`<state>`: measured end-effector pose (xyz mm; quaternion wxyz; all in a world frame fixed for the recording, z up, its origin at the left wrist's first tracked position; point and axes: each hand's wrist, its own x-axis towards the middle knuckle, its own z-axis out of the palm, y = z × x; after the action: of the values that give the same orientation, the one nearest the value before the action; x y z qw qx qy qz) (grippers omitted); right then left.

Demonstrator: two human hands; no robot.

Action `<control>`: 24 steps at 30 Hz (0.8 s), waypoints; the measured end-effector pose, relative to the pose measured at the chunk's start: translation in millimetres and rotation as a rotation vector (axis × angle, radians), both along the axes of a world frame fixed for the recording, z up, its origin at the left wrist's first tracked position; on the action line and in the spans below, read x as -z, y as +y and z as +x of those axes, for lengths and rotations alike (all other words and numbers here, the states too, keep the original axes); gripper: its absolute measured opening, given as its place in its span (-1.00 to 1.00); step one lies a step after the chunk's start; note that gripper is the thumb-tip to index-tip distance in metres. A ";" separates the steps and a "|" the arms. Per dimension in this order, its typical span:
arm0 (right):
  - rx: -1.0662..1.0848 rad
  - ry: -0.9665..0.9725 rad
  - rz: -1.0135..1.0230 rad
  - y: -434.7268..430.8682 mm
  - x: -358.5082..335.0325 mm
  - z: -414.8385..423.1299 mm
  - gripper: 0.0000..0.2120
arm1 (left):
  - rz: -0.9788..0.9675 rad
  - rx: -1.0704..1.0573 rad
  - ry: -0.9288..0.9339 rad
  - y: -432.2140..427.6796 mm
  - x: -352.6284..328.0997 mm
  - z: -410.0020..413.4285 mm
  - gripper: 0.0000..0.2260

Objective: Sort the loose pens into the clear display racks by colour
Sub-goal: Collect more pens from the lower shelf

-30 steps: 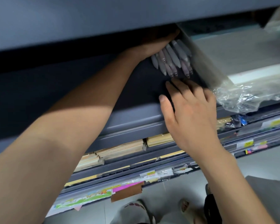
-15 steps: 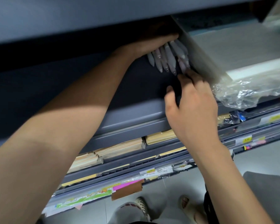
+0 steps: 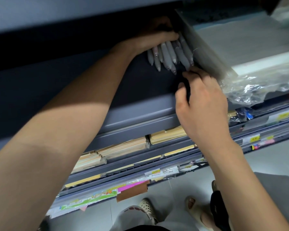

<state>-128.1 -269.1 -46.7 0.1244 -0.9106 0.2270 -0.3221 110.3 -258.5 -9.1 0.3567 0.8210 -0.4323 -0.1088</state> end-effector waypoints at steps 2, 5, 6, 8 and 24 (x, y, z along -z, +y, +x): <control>-0.010 0.006 0.015 -0.8 -1.1 -0.9 -0.71 | -0.003 0.020 0.013 1.2 -4.0 1.8 -0.85; -0.035 0.015 0.029 -2.5 -1.6 -2.6 -0.71 | 0.016 0.038 0.018 3.9 -3.6 2.1 -0.90; -0.041 0.019 0.026 -3.4 -1.7 -3.4 -0.72 | 0.000 0.033 0.025 4.8 -4.4 -0.4 -0.91; -0.049 0.026 0.028 -4.3 -2.6 -5.1 -0.72 | -0.068 0.001 0.021 5.2 -8.5 -7.7 -0.91; -0.013 0.017 0.003 -2.8 -2.1 -2.8 -0.75 | 0.286 -0.255 0.163 1.9 -30.5 -77.7 -0.74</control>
<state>-130.9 -271.9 -44.6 0.1258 -0.9147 0.2224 -0.3131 32.6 -256.6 21.4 0.2810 0.8999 -0.2747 -0.1890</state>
